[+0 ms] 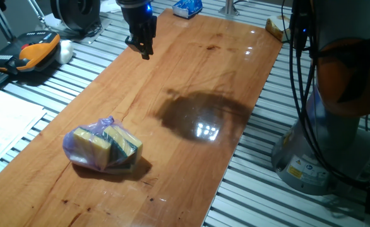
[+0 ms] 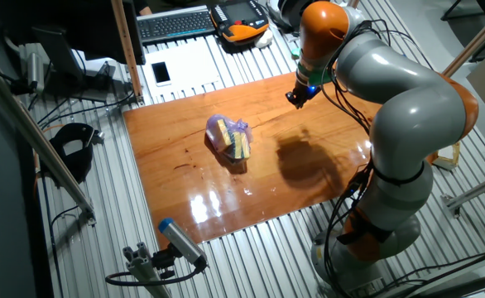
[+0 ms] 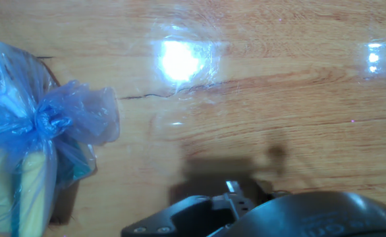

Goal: Pick up a bag of things

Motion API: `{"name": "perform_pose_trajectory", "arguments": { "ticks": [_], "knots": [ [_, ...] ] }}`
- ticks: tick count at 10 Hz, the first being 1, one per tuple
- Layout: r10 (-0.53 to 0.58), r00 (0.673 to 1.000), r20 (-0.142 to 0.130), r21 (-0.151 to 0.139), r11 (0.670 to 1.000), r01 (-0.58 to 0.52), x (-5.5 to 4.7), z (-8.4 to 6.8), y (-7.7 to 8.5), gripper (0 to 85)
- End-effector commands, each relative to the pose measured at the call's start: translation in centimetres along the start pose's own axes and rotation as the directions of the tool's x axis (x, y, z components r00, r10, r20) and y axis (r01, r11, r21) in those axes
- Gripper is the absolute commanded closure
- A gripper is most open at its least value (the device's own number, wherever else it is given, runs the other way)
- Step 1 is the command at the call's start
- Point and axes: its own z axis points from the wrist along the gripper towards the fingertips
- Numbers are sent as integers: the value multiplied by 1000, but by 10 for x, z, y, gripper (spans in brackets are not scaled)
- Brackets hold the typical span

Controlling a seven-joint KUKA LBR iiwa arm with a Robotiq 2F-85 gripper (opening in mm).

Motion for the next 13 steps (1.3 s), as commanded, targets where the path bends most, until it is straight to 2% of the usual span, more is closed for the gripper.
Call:
{"name": "perform_pose_trajectory", "arguments": {
  "ticks": [1, 7, 11, 13],
  "knots": [
    [0, 1000, 0, 0, 1000, 0, 0, 0, 0, 850],
    [5, 1000, 4, 3, 1000, -5, -1, 2, 1, 850],
    [25, 1000, 12, 5, 1000, -25, -6, 12, 11, 850],
    [55, 998, 23, 10, 998, -56, -8, 24, 24, 850]
  ]
}}
